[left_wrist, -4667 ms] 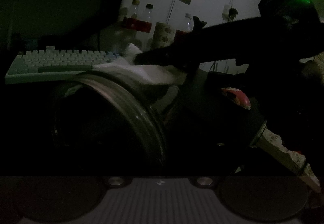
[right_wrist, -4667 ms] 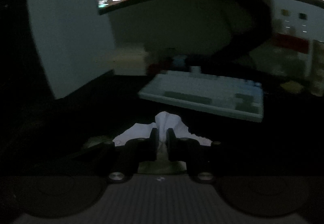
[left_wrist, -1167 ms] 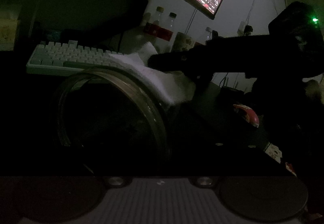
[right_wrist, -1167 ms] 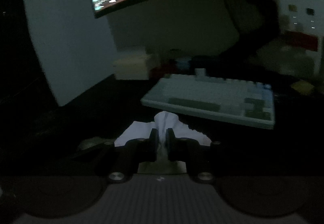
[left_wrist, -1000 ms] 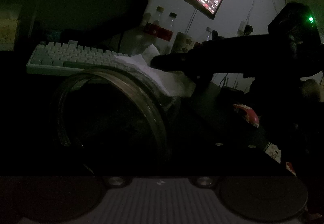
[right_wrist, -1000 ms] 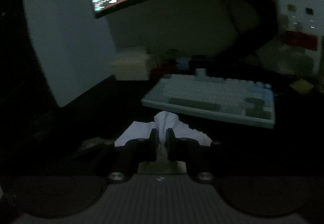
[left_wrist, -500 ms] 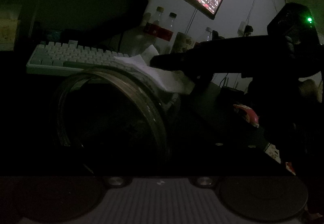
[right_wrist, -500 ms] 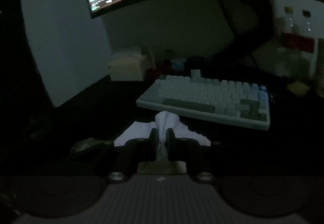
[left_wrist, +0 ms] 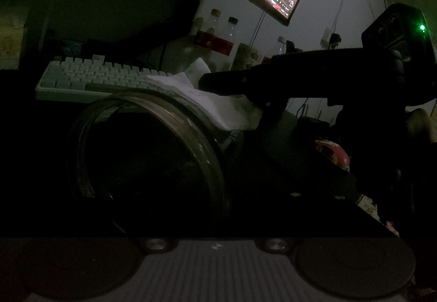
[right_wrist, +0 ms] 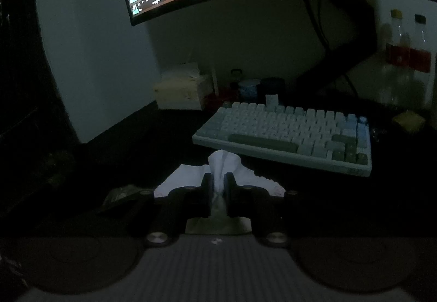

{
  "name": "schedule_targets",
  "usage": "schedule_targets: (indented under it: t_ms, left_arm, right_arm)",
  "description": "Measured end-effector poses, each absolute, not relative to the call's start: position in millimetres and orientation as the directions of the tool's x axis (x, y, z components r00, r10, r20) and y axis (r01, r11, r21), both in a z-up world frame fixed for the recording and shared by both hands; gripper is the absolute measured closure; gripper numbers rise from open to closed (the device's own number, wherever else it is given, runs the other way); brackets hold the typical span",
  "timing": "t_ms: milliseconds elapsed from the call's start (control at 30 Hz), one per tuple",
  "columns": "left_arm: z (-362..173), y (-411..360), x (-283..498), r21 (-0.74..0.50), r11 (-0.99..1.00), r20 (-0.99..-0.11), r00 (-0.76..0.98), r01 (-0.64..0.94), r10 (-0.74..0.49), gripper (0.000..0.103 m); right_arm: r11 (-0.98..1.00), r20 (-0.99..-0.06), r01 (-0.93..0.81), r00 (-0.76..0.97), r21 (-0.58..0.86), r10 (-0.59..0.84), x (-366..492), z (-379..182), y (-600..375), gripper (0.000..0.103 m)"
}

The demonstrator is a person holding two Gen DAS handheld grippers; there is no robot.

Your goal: Clean container

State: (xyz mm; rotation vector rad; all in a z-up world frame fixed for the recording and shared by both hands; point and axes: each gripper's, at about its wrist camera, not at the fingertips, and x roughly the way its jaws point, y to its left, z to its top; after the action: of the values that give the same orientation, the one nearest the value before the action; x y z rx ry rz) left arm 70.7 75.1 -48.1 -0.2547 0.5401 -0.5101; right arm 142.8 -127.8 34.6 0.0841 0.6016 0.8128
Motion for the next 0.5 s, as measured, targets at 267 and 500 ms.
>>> schedule_targets:
  t_ms: [267,500]
  left_arm:
    - [-48,75,70,-0.362,0.845,-0.425,0.738,0.393,-0.525,0.035]
    - [-47,77,71,-0.369,0.843,-0.423,0.737,0.391,-0.527,0.036]
  right_arm:
    - [0.63,-0.446,-0.711,0.476,0.313,0.758,130,38,-120,0.092]
    - [0.715,-0.49,-0.644,0.546,0.272,0.679,149,32,-136,0.09]
